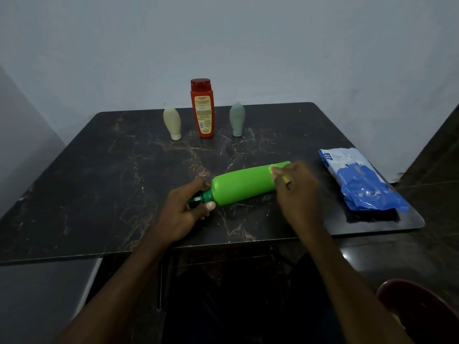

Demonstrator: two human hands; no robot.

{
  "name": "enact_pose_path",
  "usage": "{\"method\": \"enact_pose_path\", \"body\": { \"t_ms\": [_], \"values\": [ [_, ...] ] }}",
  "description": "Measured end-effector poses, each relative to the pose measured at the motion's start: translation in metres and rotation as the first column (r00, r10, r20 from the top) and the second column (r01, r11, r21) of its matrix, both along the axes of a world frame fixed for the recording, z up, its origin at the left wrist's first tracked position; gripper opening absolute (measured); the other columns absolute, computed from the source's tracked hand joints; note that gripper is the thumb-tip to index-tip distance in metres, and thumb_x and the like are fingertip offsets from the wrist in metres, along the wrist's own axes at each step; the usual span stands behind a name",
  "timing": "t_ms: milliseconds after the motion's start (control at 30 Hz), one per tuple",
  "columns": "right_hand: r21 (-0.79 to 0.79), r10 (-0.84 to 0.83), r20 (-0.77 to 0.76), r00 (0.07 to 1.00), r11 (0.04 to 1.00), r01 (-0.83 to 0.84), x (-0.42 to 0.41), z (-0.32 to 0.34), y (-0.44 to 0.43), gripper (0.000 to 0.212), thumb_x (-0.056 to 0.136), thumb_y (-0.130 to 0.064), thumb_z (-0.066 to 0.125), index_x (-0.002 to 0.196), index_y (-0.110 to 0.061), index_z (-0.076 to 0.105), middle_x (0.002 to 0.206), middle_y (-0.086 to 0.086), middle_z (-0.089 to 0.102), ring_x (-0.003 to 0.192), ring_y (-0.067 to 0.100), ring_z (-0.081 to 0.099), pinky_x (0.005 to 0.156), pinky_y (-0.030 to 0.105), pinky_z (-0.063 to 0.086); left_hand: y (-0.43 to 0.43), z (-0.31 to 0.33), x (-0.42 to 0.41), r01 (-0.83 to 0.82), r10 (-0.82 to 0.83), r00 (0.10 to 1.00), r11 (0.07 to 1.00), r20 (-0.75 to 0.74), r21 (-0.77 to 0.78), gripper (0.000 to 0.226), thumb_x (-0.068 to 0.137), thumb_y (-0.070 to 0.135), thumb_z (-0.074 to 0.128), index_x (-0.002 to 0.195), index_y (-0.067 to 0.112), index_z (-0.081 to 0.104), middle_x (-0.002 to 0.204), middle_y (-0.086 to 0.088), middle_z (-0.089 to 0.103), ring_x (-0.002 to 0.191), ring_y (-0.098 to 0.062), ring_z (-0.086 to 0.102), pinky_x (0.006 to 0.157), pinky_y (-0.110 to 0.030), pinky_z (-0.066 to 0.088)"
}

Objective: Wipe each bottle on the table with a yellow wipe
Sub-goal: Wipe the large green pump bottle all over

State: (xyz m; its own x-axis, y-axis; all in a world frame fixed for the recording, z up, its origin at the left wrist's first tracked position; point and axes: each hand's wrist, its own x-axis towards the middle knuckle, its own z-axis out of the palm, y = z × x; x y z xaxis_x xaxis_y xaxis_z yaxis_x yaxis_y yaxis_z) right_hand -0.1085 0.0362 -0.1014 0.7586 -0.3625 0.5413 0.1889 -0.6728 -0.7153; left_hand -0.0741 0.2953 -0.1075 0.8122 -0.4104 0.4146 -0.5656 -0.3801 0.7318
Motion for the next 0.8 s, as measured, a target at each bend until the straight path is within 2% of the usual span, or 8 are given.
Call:
{"method": "enact_pose_path", "body": {
  "t_ms": [67,133,233,300,500,667,733,800],
  "values": [
    [-0.058,0.072,0.005,0.997,0.996,-0.072,-0.006,-0.008,0.006,0.009,0.091,-0.006,0.068,0.096,-0.006,0.075,0.087,0.008,0.061,0.075,0.014,0.056,0.068,0.018,0.042,0.0,0.0,0.0,0.002,-0.002,1.0,1.0,-0.004,-0.003,0.015,0.088,0.006,0.073,0.096,0.007,0.06,0.074,-0.001,0.068,0.061,-0.024,0.068,0.055,-0.042,0.057],
    [-0.005,0.001,-0.02,1.0,1.0,-0.001,-0.008,-0.015,-0.009,0.008,0.09,-0.009,0.07,0.096,-0.01,0.076,0.087,0.005,0.062,0.077,0.011,0.057,0.069,0.012,0.041,0.0,0.0,0.0,0.002,-0.002,1.0,1.0,-0.008,0.001,0.016,0.088,0.001,0.074,0.096,0.007,0.061,0.073,-0.001,0.068,0.062,-0.024,0.068,0.056,-0.043,0.057],
    [0.074,-0.13,-0.039,0.991,0.988,0.133,0.001,-0.014,-0.036,0.006,0.089,-0.012,0.07,0.095,-0.013,0.071,0.088,0.002,0.062,0.082,0.016,0.059,0.077,0.027,0.048,0.001,-0.001,0.0,-0.003,0.003,1.0,1.0,-0.016,0.011,0.016,0.088,0.003,0.074,0.097,0.007,0.061,0.074,-0.002,0.069,0.063,-0.023,0.069,0.058,-0.043,0.057],
    [0.073,-0.125,-0.036,0.991,0.989,0.127,0.009,-0.006,-0.034,0.005,0.089,-0.014,0.07,0.093,-0.012,0.069,0.088,0.0,0.061,0.083,0.017,0.059,0.077,0.027,0.046,0.0,0.0,0.001,-0.001,0.001,1.0,1.0,-0.013,0.019,0.015,0.088,0.01,0.073,0.096,0.008,0.061,0.075,-0.001,0.07,0.064,-0.022,0.069,0.059,-0.041,0.057],
    [-0.006,0.047,0.001,0.999,0.999,-0.047,-0.004,-0.009,-0.004,0.013,0.089,-0.005,0.069,0.099,-0.01,0.075,0.093,0.001,0.064,0.081,0.004,0.055,0.074,0.003,0.037,0.0,0.002,0.0,-0.004,0.004,1.0,1.0,-0.009,0.018,0.019,0.086,0.002,0.076,0.095,0.009,0.061,0.078,-0.001,0.072,0.066,-0.019,0.071,0.063,-0.037,0.058],
    [0.15,-0.164,-0.055,0.985,0.974,0.17,0.007,-0.01,-0.04,0.009,0.088,-0.013,0.069,0.097,-0.01,0.071,0.088,-0.004,0.061,0.085,0.012,0.059,0.075,0.019,0.042,0.001,0.0,0.001,-0.016,0.016,1.0,1.0,0.0,0.026,0.02,0.082,0.012,0.076,0.096,0.013,0.061,0.085,-0.003,0.072,0.073,-0.022,0.071,0.067,-0.044,0.058],
    [0.145,-0.141,-0.045,0.989,0.979,0.146,0.013,-0.003,-0.03,0.01,0.09,-0.016,0.068,0.099,-0.011,0.072,0.092,-0.004,0.063,0.087,0.011,0.06,0.078,0.023,0.045,0.001,0.0,0.002,-0.022,0.021,1.0,0.999,0.009,0.029,0.021,0.081,0.016,0.076,0.095,0.017,0.06,0.087,-0.002,0.072,0.075,-0.023,0.071,0.068,-0.047,0.058],
    [0.07,-0.024,-0.012,1.0,0.997,0.025,0.008,-0.002,-0.006,0.01,0.092,-0.013,0.068,0.101,-0.012,0.073,0.094,-0.003,0.061,0.085,0.005,0.056,0.078,0.017,0.046,0.001,0.0,0.003,-0.023,0.022,1.0,0.999,0.018,0.026,0.022,0.08,0.016,0.077,0.093,0.018,0.06,0.086,-0.001,0.071,0.075,-0.023,0.071,0.067,-0.048,0.057]
  ]
}}
